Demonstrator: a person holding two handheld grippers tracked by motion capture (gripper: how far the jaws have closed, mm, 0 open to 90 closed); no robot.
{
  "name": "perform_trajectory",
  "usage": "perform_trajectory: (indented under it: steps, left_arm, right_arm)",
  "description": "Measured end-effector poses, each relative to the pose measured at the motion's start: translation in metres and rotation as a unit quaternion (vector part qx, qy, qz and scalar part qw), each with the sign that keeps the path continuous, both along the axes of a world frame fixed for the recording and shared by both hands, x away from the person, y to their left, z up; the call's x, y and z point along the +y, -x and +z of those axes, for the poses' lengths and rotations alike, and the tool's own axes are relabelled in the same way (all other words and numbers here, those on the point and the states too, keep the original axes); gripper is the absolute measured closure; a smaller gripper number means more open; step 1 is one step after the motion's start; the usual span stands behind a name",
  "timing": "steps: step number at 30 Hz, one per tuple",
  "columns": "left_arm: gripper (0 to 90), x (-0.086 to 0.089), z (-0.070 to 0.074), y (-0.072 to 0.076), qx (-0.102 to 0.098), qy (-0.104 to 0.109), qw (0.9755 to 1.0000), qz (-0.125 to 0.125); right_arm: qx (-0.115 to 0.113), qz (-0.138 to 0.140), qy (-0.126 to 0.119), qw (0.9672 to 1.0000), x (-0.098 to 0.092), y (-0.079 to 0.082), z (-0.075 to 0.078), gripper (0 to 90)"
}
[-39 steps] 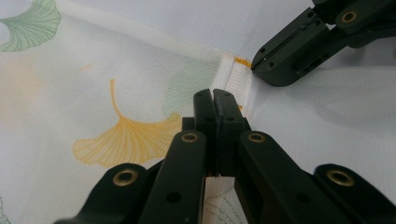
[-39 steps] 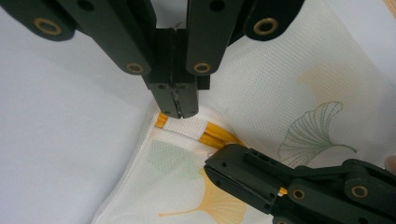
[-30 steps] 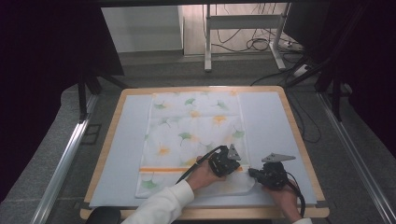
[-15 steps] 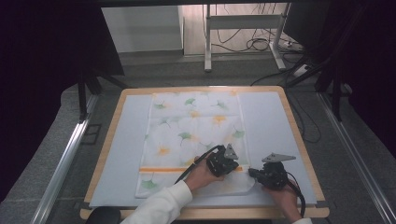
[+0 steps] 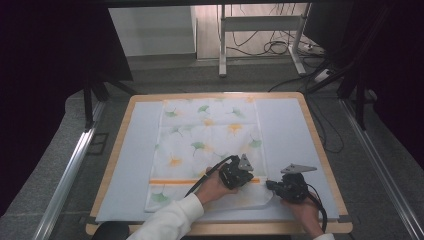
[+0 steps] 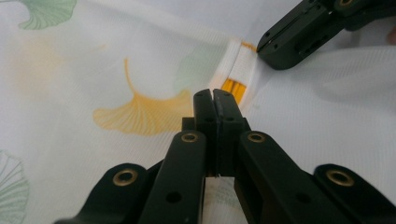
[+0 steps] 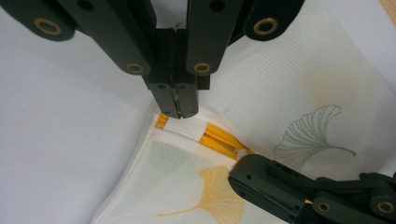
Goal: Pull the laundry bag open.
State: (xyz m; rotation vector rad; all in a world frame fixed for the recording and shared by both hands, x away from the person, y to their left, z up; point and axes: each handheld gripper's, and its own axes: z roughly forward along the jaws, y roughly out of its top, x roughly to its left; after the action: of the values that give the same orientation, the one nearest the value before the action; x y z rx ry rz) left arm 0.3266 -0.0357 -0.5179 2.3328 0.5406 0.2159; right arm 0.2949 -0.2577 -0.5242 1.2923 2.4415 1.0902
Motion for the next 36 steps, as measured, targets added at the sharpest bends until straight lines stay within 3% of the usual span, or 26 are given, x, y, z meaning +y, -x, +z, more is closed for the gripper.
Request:
perform_trajectory:
  steps: [2,4,14,19,33,36]
  left_arm:
    - [89.9,0.004,-0.001,-0.001,0.004,-0.004,1.0000,-0.001]
    - [90.0,0.006,-0.003,-0.002,0.008,0.012,0.9999,-0.002]
    - [90.0,0.001,-0.003,-0.006,0.018,0.007,0.9998,0.000]
    - [90.0,-0.004,-0.002,-0.006,0.014,0.005,0.9999,-0.003]
    - [89.0,-0.008,-0.002,-0.011,0.037,0.013,0.9992,-0.007]
    - [89.0,-0.009,-0.003,-0.009,0.032,0.007,0.9994,-0.013]
  right_arm:
    - [0.000,0.000,-0.001,1.0000,0.000,0.000,0.000,90.0]
    - [0.000,0.000,-0.001,1.0000,0.000,0.000,0.000,90.0]
    - [-0.001,0.002,0.001,1.0000,0.000,0.000,0.000,90.0]
    - [-0.002,0.002,0.003,1.0000,0.000,0.000,0.000,89.9]
    - [-0.003,0.003,0.006,1.0000,0.001,0.000,0.001,89.9]
    - [-0.003,0.004,0.005,1.0000,0.001,0.000,0.001,89.9]
